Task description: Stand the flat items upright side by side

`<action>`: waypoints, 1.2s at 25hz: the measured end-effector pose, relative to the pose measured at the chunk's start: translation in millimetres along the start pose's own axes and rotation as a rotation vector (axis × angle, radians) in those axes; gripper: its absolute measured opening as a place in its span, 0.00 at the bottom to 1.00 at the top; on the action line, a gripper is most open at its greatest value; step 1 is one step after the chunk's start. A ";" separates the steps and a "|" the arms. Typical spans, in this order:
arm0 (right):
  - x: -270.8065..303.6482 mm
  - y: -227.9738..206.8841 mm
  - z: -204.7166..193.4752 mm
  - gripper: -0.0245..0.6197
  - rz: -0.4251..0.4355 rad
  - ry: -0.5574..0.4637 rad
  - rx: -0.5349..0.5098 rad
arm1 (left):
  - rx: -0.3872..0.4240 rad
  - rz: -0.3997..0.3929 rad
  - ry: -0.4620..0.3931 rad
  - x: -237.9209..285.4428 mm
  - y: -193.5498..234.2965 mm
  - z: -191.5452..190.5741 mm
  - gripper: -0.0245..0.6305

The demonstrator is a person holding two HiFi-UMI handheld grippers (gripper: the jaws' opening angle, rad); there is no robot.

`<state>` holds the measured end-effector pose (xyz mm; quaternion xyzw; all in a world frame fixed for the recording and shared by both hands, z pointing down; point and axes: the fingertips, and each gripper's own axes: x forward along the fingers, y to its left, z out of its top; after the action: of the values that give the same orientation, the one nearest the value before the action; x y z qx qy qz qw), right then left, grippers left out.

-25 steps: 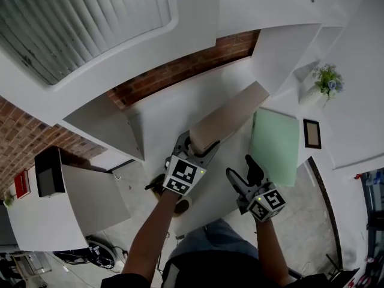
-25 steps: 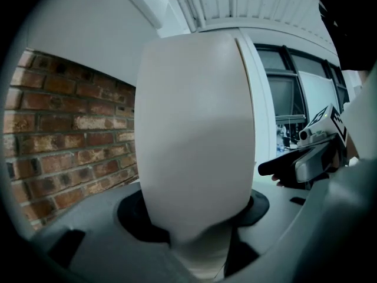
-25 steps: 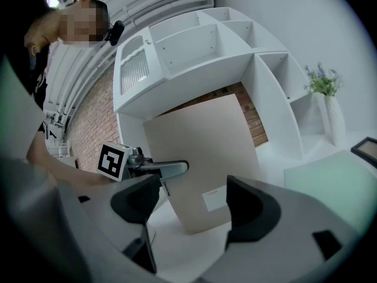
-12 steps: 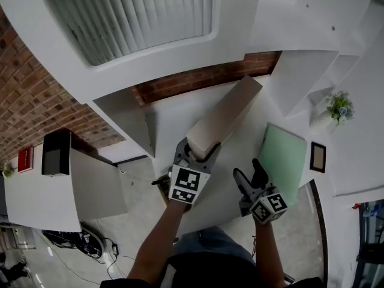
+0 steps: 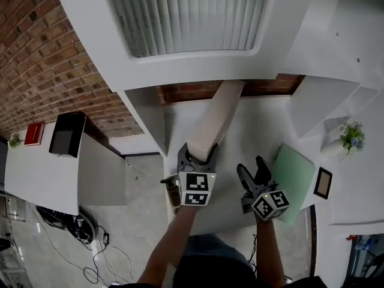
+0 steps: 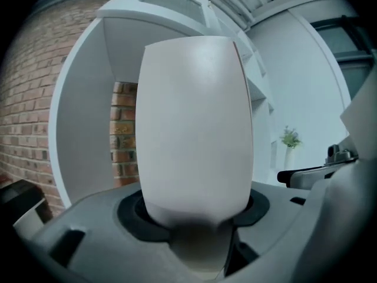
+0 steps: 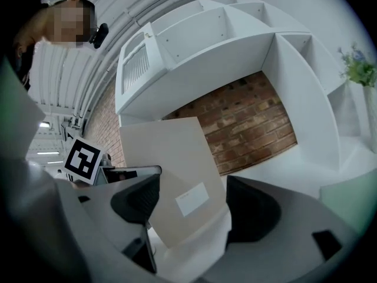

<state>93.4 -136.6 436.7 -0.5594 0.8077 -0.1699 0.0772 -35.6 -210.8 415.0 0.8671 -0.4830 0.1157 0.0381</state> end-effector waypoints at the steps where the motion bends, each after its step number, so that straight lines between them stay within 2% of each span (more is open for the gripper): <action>1: 7.6 1.5 0.6 0.56 0.014 0.004 -0.003 | -0.005 0.031 -0.001 1.6 4.2 -0.3 0.43; 8: 60.4 10.8 6.6 0.56 0.099 0.033 -0.034 | -0.082 0.228 -0.008 14.3 34.4 -4.7 0.43; 14: 75.2 5.7 4.2 0.56 0.118 0.046 -0.030 | -0.103 0.361 -0.021 26.3 53.0 -10.8 0.43; 20: 77.8 4.0 -8.5 0.56 0.124 0.077 -0.020 | -0.137 0.436 0.005 35.1 59.6 -29.0 0.43; 30: 66.0 -8.2 -13.7 0.56 0.100 0.084 -0.011 | -0.114 0.480 -0.003 45.0 55.5 -30.6 0.43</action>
<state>72.4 -197.9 456.7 -0.5111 0.8380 -0.1848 0.0484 -64.8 -272.1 452.8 0.7242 -0.6809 0.0928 0.0576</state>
